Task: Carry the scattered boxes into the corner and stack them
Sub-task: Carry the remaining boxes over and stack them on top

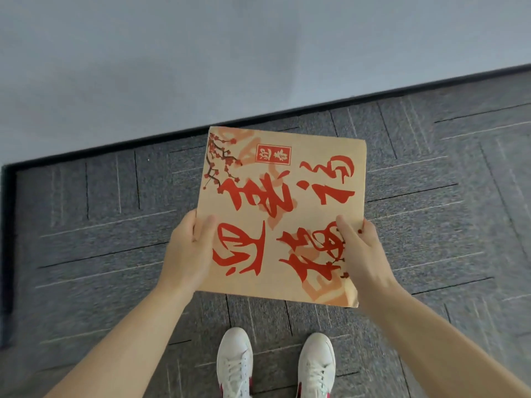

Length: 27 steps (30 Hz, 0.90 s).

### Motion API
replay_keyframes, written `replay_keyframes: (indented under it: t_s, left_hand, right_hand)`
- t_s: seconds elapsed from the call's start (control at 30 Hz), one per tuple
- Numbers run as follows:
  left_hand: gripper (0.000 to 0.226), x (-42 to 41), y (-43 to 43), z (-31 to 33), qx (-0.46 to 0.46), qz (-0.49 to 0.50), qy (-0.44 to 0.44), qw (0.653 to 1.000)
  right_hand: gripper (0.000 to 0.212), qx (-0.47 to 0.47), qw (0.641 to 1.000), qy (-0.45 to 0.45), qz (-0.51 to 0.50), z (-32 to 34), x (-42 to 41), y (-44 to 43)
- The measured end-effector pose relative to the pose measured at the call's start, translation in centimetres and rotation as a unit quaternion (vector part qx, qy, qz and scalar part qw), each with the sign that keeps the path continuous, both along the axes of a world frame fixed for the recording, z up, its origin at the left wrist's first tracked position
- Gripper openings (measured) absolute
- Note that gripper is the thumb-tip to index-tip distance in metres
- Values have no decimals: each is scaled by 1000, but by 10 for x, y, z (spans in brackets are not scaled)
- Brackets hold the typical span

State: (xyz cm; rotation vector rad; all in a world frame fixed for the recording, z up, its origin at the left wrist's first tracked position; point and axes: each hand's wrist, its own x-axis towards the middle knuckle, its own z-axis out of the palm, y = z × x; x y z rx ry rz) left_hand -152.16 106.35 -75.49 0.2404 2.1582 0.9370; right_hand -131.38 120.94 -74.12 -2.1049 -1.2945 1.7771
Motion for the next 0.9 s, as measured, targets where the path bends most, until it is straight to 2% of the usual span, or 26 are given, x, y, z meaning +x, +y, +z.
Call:
replay_keyframes:
  t_s: [0.13,0.3,0.47,0.53,0.73,0.9]
  left_hand:
    - [22,-11,14,117,43,-4,18,999]
    - [20,-19,23,305,109,-3,32,993]
    - [39,-11,5,489,182,21,85,979]
    - [38,-3,-4,551,213,35,119,969]
    - [33,12,-58,681,271,78,216,935]
    - [57,27,-110,755,300,94,282,906]
  right_hand:
    - [47,28,999,30,2,118,-6,15]
    - [45,89,993,77,25,302,-15,26]
    - [43,170,975,134,53,489,-20,27]
    - [43,208,962,158,74,553,-21,23]
    - [43,297,921,226,115,689,-16,-17]
    - [46,327,895,278,124,756,-10,-64]
